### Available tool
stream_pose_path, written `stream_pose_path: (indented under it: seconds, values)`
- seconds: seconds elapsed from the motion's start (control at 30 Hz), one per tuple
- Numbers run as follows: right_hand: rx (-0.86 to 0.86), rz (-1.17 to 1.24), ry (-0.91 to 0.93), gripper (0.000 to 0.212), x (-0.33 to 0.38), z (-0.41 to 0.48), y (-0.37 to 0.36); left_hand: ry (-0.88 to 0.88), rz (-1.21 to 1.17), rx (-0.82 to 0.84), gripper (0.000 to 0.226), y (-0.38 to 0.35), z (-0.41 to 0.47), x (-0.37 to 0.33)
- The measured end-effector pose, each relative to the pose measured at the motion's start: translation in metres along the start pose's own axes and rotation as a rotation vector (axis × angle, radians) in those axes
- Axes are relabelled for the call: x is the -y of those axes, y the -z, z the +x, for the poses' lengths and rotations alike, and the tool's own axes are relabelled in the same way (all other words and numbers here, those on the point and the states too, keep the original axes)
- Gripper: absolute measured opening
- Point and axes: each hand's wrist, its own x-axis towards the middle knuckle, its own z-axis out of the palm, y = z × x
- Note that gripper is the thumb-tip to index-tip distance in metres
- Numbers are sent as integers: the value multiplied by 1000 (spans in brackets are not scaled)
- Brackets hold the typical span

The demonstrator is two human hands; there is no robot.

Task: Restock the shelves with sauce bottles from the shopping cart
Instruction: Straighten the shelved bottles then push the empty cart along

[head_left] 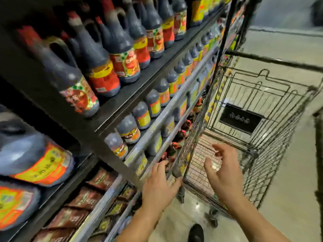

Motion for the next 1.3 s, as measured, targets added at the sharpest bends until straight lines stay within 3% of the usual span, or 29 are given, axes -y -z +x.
stream_pose_path:
  seconds: [0.23,0.47,0.73,0.87,1.0,1.3]
  values:
    - [119,-285,-417,53,-130,-14,-9,102,122,168,70,-65,68,-7]
    - [227,-487,-823,70,-213,-66,-7,366,217,366,73,-116,119,17]
    - [232,-382,-978,72,-249,-107,-23,400,211,461,57,-162,158,38]
    - [150,-259,-1096,63,-258,-109,-44,403,148,389,42,-182,172,47]
    - [23,-236,-1200,48,-262,-106,-58,414,102,278,42,-202,184,52]
    - [-66,-291,-1191,34,-288,-70,-65,386,92,156,22,-228,225,38]
